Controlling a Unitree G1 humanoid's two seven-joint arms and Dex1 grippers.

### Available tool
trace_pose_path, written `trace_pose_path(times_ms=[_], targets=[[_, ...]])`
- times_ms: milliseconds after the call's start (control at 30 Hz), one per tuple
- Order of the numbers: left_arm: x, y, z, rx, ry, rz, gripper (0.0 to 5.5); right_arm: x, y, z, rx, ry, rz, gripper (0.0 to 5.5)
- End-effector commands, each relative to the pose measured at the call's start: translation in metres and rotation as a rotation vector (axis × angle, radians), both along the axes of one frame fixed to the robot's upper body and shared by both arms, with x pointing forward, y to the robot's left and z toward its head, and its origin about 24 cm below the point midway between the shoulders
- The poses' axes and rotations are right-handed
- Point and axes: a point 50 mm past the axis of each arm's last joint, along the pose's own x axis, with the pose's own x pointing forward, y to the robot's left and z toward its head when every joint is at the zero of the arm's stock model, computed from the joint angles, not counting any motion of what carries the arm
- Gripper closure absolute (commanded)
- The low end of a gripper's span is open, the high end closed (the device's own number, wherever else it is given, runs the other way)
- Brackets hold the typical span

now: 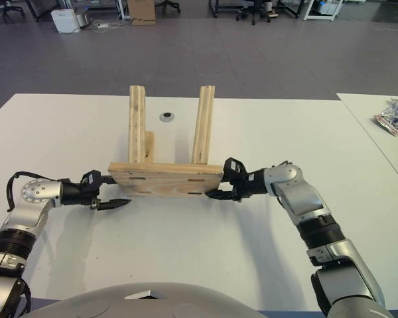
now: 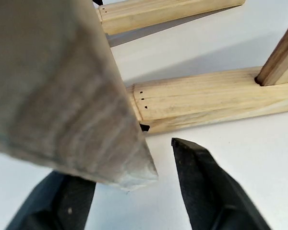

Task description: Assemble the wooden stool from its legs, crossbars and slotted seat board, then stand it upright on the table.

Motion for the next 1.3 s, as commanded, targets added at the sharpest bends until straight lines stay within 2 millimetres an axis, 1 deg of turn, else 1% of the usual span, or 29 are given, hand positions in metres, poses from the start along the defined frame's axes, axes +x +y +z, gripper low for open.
trace_pose_path(times_ms=[33, 100, 133, 333, 433, 567, 633, 667, 733, 800, 867, 933, 967, 1000, 1067, 1133, 1200, 1300], targets=[[0.007, -0.008, 0.003, -0.009, -0.015, -0.032, 2.03, 0.002, 0.000, 0.000, -0.009, -0.008, 0.022, 3.65], [0.009, -0.009, 0.003, -0.018, -0.025, -0.029, 2.03, 0.000, 0.000, -0.002, -0.006, 0.004, 0.032, 3.90], [0.009, -0.009, 0.003, -0.022, -0.027, -0.029, 2.03, 0.000, 0.000, -0.003, -0.004, 0.007, 0.034, 3.91], [0.009, -0.008, 0.000, -0.031, -0.020, -0.042, 3.05, 0.000, 0.000, -0.005, 0.007, 0.002, 0.035, 3.93], [0.006, -0.008, -0.002, -0.031, -0.016, -0.055, 3.69, 0.002, -0.001, -0.005, 0.011, -0.006, 0.029, 3.93], [-0.006, -0.011, -0.005, -0.039, 0.012, -0.107, 3.81, 0.004, -0.002, 0.001, 0.080, -0.029, 0.045, 3.93], [-0.007, -0.011, 0.002, -0.061, 0.015, -0.110, 3.90, 0.003, 0.000, 0.009, 0.147, -0.030, 0.058, 3.93], [-0.005, -0.012, 0.012, -0.099, 0.020, -0.101, 3.92, 0.002, 0.004, 0.018, 0.197, -0.029, 0.059, 3.93], [0.002, -0.017, 0.042, -0.186, 0.050, -0.096, 3.93, 0.003, 0.010, 0.043, 0.292, -0.035, 0.070, 3.93], [0.011, -0.025, 0.083, -0.291, 0.088, -0.117, 3.93, 0.005, 0.018, 0.078, 0.402, -0.056, 0.100, 3.93], [0.015, -0.034, 0.114, -0.371, 0.128, -0.144, 3.92, 0.005, 0.025, 0.108, 0.488, -0.064, 0.132, 3.93], [0.017, -0.041, 0.144, -0.447, 0.191, -0.184, 3.92, 0.006, 0.031, 0.144, 0.601, -0.067, 0.172, 3.93], [0.017, -0.044, 0.155, -0.483, 0.218, -0.197, 3.92, 0.006, 0.032, 0.156, 0.643, -0.070, 0.189, 3.93], [0.018, -0.045, 0.163, -0.516, 0.237, -0.201, 3.92, 0.006, 0.033, 0.165, 0.671, -0.072, 0.195, 3.93], [0.023, -0.044, 0.175, -0.602, 0.290, -0.178, 3.92, 0.008, 0.032, 0.178, 0.733, -0.059, 0.179, 3.93], [0.026, -0.041, 0.182, -0.658, 0.329, -0.143, 3.92, 0.008, 0.031, 0.182, 0.767, -0.029, 0.154, 3.93], [0.032, -0.040, 0.191, -0.729, 0.332, -0.109, 3.92, 0.008, 0.032, 0.178, 0.753, 0.002, 0.126, 3.93], [0.041, -0.036, 0.203, -0.813, 0.321, -0.031, 3.92, 0.007, 0.031, 0.165, 0.721, 0.081, 0.065, 3.93]])
